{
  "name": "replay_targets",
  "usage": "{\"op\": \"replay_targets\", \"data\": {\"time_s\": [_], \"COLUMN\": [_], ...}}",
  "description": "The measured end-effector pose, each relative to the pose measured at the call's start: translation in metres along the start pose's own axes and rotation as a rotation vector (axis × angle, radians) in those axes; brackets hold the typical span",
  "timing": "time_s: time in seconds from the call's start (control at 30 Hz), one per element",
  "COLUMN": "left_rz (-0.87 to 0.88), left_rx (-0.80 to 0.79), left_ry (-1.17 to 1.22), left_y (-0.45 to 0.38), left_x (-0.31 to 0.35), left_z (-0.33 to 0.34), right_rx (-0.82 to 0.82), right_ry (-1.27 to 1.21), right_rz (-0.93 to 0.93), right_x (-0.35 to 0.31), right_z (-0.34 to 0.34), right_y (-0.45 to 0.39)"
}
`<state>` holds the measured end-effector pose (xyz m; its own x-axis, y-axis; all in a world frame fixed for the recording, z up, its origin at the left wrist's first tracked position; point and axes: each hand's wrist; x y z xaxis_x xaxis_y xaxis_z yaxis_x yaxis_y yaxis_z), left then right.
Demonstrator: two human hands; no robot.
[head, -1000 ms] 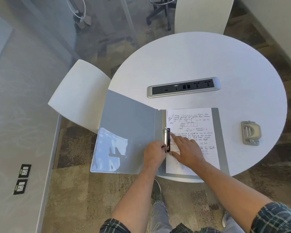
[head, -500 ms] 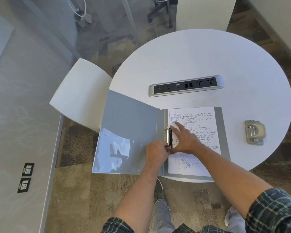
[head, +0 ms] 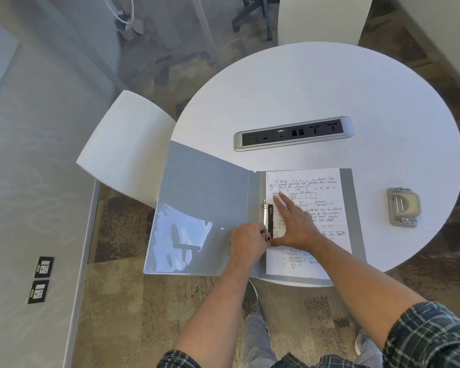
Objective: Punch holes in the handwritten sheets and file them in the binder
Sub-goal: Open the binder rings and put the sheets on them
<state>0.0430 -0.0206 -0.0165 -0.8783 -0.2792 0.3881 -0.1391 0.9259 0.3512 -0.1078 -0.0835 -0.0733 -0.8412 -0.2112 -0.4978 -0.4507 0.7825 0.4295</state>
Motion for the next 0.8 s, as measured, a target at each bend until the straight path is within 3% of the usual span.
{"op": "replay_targets", "data": {"time_s": [0.3,0.57,0.8], "left_rz": [0.166,0.088,0.049], "left_rx": [0.021,0.014,0.0], "left_ry": [-0.151,-0.1,-0.066], "left_y": [0.009,0.007,0.006], "left_x": [0.006,0.002,0.005], "left_z": [0.01,0.014,0.013], "right_rx": [0.143,0.2,0.102], "right_ry": [0.052,0.119,0.169], "right_rz": [-0.05,-0.074,-0.098], "right_x": [0.008,0.01,0.01], "right_z": [0.018,0.026,0.016], "right_y": [0.012,0.01,0.006]}}
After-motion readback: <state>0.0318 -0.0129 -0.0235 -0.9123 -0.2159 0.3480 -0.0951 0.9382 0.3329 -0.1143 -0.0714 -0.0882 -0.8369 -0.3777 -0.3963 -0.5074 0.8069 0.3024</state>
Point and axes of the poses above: each hand's wrist, its own y-axis away from the middle knuckle, its own z-axis out of the palm, x = y × z, and after that the axes turned 3 degrees about z, right-handed
